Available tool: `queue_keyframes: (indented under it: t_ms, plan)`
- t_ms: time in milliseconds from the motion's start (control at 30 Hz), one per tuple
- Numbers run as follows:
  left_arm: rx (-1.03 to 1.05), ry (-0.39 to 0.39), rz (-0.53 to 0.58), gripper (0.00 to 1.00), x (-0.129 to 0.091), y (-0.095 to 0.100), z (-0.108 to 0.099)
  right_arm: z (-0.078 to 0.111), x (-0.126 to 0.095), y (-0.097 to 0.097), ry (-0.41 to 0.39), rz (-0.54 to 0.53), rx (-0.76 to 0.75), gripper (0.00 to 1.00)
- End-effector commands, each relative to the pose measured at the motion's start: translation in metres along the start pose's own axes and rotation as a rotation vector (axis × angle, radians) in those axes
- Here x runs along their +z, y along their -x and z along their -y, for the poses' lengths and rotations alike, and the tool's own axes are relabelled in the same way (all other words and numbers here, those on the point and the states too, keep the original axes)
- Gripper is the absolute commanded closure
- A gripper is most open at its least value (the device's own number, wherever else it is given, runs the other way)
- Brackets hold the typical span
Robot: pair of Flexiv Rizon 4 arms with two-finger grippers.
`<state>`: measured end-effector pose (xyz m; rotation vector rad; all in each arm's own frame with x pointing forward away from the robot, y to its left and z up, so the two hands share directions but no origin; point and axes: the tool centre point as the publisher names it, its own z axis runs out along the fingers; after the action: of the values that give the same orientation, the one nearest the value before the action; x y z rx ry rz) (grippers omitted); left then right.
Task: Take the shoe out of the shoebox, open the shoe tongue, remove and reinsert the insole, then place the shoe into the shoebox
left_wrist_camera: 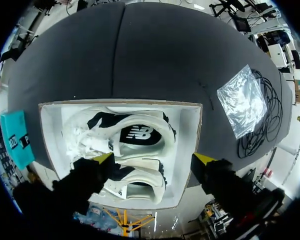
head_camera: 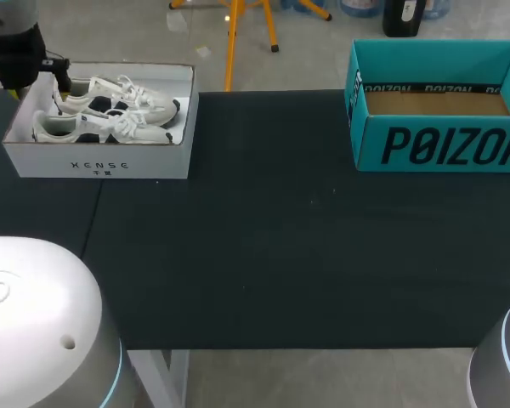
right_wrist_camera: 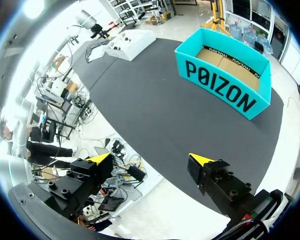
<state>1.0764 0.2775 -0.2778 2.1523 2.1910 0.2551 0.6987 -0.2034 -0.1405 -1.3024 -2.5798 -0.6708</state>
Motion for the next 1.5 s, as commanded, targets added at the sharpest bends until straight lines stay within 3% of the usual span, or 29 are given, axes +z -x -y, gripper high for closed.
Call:
queue_keyframes:
  t_ms: [33, 233, 567, 767, 1333, 1400, 1433, 1467, 1500]
  plan:
    - [0.010, -0.001, 0.008, 0.00, 0.013, -0.010, 0.022, 0.000, 0.000, 0.001, -0.003, 0.001, 0.001, 0.00]
    - [0.000, -0.034, 0.012, 0.00, 0.034, -0.020, 0.024, 0.000, 0.000, 0.001, -0.003, 0.001, 0.001, 0.00]
    - [-0.007, -0.039, 0.010, 0.00, 0.058, -0.024, 0.000, 0.000, 0.000, 0.001, -0.003, 0.001, 0.001, 0.00]
    - [0.005, -0.038, 0.018, 0.00, 0.062, -0.017, -0.010, 0.000, 0.000, 0.001, -0.003, 0.001, 0.001, 0.00]
    - [-0.023, -0.066, 0.017, 0.00, 0.079, -0.017, -0.006, 0.000, 0.000, 0.001, -0.003, 0.001, 0.001, 0.00]
    - [-0.035, -0.075, 0.011, 0.12, 0.081, -0.017, -0.006, 0.000, 0.000, 0.001, -0.003, 0.001, 0.001, 0.00]
    - [-0.036, -0.074, 0.015, 0.12, 0.082, -0.017, -0.006, 0.000, 0.000, 0.001, -0.003, 0.001, 0.001, 0.00]
    - [-0.034, -0.072, 0.011, 0.40, 0.084, -0.016, -0.006, 0.000, 0.000, 0.001, -0.003, 0.001, 0.001, 0.00]
    - [-0.034, -0.073, 0.008, 0.51, 0.085, -0.016, -0.006, 0.000, 0.000, 0.001, -0.003, 0.001, 0.001, 0.00]
